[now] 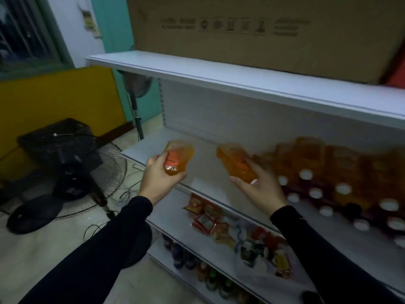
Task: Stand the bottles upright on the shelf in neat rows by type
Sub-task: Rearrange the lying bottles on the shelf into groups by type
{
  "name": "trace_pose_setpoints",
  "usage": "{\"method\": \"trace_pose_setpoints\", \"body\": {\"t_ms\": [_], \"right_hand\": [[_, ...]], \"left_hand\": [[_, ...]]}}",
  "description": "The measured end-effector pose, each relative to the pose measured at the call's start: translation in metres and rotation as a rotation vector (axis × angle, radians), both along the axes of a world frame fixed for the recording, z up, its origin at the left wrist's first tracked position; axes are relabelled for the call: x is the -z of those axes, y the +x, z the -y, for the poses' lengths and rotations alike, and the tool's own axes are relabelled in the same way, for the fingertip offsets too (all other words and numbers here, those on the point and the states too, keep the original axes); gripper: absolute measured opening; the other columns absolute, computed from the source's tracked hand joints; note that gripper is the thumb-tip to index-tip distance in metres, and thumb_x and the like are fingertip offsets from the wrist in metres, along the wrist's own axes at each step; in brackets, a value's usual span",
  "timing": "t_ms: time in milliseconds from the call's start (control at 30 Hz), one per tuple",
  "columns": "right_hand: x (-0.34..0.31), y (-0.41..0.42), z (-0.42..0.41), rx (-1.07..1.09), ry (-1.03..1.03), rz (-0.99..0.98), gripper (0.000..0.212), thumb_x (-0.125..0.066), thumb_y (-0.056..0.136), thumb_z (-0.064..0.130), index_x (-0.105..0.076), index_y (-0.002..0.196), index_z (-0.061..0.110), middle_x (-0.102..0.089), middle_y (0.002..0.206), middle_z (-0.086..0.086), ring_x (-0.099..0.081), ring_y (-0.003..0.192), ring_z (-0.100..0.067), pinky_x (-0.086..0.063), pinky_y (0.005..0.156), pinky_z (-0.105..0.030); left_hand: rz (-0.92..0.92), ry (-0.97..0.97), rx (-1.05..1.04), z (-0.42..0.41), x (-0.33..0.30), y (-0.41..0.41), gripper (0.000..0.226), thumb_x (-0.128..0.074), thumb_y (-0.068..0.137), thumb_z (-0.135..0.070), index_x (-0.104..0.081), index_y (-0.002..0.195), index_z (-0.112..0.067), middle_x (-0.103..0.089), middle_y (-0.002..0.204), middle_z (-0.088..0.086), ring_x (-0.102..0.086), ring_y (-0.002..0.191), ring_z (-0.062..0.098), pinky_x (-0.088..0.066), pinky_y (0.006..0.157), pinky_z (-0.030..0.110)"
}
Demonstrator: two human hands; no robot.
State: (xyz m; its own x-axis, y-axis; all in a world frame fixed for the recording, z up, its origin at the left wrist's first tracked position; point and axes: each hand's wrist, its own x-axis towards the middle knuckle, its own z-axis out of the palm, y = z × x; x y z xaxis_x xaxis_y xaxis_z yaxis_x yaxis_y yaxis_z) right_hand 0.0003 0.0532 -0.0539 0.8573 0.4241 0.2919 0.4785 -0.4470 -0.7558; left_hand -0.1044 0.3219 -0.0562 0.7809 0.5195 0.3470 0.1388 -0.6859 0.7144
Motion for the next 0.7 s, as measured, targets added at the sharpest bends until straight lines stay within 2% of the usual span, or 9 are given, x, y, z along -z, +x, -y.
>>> {"method": "trace_pose_setpoints", "body": {"t_ms": [67,167,300,367,433,500,533,633,700], "right_hand": [[0.021,-0.002,-0.038,0.034,-0.041,-0.017,0.072,-0.069,0.073,0.061,-0.044,0.137,0.043,-0.039,0.148,-0.001,-0.038,0.135,-0.018,-0.034,0.105,-0.025],[0.041,-0.009,-0.083,0.093,-0.132,-0.004,0.066,-0.072,0.076,0.050,-0.050,0.136,0.031,-0.040,0.145,-0.008,-0.039,0.131,-0.023,-0.028,0.100,-0.019],[0.053,-0.006,-0.125,0.075,-0.150,0.034,0.061,-0.071,0.077,0.044,-0.048,0.132,0.032,-0.044,0.130,-0.005,-0.038,0.109,-0.005,-0.024,0.091,-0.003],[0.054,0.005,-0.142,0.076,-0.171,0.077,0.059,-0.073,0.077,0.039,-0.048,0.130,0.031,-0.044,0.119,0.001,-0.039,0.104,-0.007,-0.029,0.088,-0.007],[0.062,0.019,-0.161,0.084,-0.121,0.026,0.049,-0.076,0.075,0.031,-0.053,0.118,0.027,-0.041,0.108,0.009,-0.039,0.094,-0.002,-0.033,0.078,-0.001],[0.076,0.033,-0.177,0.088,-0.099,-0.031,0.041,-0.079,0.071,0.029,-0.056,0.103,0.022,-0.049,0.099,0.007,-0.049,0.088,-0.008,-0.046,0.069,-0.011],[0.081,0.041,-0.185,0.086,-0.114,-0.027,0.042,-0.079,0.070,0.031,-0.056,0.105,0.021,-0.050,0.102,0.004,-0.052,0.089,-0.012,-0.050,0.069,-0.020],[0.091,0.065,-0.216,0.000,-0.081,0.060,0.053,-0.071,0.083,0.027,-0.043,0.129,0.028,-0.030,0.120,0.021,-0.045,0.112,-0.007,-0.047,0.083,-0.014],[0.088,0.079,-0.236,-0.009,-0.075,0.074,0.051,-0.064,0.088,0.030,-0.037,0.132,0.032,-0.027,0.137,0.008,-0.041,0.122,-0.018,-0.042,0.096,-0.026]], "left_hand": [[-0.063,0.018,0.027,-0.037,0.011,-0.002,0.078,-0.082,0.065,-0.042,-0.052,0.132,-0.017,-0.047,0.113,0.003,-0.050,0.100,0.016,-0.038,0.085,0.021],[-0.131,0.038,0.084,-0.079,0.021,0.003,0.068,-0.083,0.064,-0.042,-0.058,0.120,-0.012,-0.055,0.108,0.010,-0.056,0.093,0.021,-0.045,0.078,0.024],[-0.164,0.019,0.113,-0.115,0.035,0.018,0.063,-0.083,0.065,-0.042,-0.059,0.116,-0.013,-0.054,0.103,0.010,-0.055,0.085,0.018,-0.035,0.068,0.013],[-0.181,-0.022,0.117,-0.127,0.043,0.031,0.065,-0.081,0.066,-0.043,-0.056,0.120,-0.018,-0.051,0.107,0.007,-0.056,0.088,0.019,-0.039,0.072,0.017],[-0.181,-0.049,0.127,-0.138,0.050,0.045,0.068,-0.080,0.066,-0.042,-0.052,0.125,-0.022,-0.050,0.109,0.007,-0.057,0.091,0.021,-0.042,0.075,0.021],[-0.181,-0.051,0.145,-0.146,0.056,0.060,0.073,-0.080,0.065,-0.041,-0.047,0.130,-0.031,-0.046,0.110,0.004,-0.055,0.092,0.021,-0.042,0.077,0.022],[-0.193,-0.049,0.152,-0.150,0.059,0.067,0.077,-0.079,0.065,-0.041,-0.043,0.132,-0.035,-0.042,0.111,0.001,-0.053,0.093,0.021,-0.041,0.078,0.023],[-0.232,-0.039,0.145,-0.161,0.063,0.085,0.087,-0.079,0.067,-0.045,-0.031,0.139,-0.041,-0.036,0.112,-0.002,-0.048,0.097,0.021,-0.040,0.081,0.027],[-0.258,-0.056,0.184,-0.169,0.065,0.095,0.085,-0.073,0.070,-0.052,-0.024,0.139,-0.046,-0.033,0.113,-0.005,-0.045,0.100,0.020,-0.039,0.084,0.029]]}}
